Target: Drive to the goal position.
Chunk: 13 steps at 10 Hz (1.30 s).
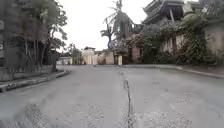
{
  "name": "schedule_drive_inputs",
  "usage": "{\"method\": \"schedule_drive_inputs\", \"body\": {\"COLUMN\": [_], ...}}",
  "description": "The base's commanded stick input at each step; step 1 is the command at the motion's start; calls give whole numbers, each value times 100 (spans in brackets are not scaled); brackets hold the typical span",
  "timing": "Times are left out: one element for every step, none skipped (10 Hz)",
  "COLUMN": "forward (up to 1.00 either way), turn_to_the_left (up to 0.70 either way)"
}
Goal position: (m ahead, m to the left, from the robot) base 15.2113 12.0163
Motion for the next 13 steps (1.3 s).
{"method": "schedule_drive_inputs", "body": {"forward": [100, 100, 100, 100, 100, 100, 100, 100, 100, 100, 100, 100, 100], "turn_to_the_left": [-21, -21, -21, -21, -21, -21, -21, -21, -21, -11, 9, 19, 19]}}
